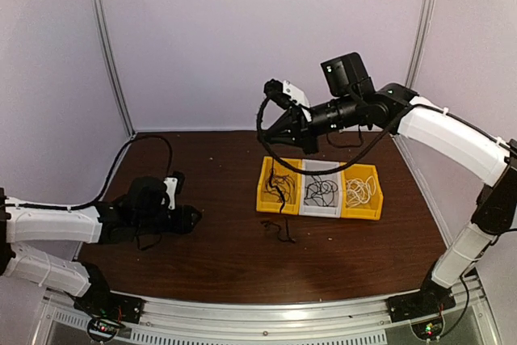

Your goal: Untangle the cables

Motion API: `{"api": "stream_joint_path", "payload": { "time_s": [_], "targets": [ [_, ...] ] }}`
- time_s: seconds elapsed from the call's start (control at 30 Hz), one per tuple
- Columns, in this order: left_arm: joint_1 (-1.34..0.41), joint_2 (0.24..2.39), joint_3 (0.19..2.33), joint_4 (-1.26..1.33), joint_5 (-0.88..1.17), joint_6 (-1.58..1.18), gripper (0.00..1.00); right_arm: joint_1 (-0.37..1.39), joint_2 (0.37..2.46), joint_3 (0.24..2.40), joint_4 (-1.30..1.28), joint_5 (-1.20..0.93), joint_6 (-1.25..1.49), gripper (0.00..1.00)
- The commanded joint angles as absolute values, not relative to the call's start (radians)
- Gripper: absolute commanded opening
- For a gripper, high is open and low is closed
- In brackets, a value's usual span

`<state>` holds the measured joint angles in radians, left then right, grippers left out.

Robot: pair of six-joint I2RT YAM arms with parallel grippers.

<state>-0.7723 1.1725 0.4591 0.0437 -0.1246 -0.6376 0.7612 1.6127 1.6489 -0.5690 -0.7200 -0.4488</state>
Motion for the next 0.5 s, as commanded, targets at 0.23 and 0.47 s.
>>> {"api": "stream_joint_path", "payload": {
  "time_s": [0.23,0.47],
  "targets": [
    [-0.672,1.2,0.93,-0.342,-0.308,-0.382,0.68,0.771,1.692,1.919,-0.701,-0.731,-0.495,0.0],
    [-0.456,1.307,1.062,-0.265,-0.294,-0.201,0.7,0.77,1.682,1.935,-0.694,-0.656,-0.486,0.0]
  ]
}}
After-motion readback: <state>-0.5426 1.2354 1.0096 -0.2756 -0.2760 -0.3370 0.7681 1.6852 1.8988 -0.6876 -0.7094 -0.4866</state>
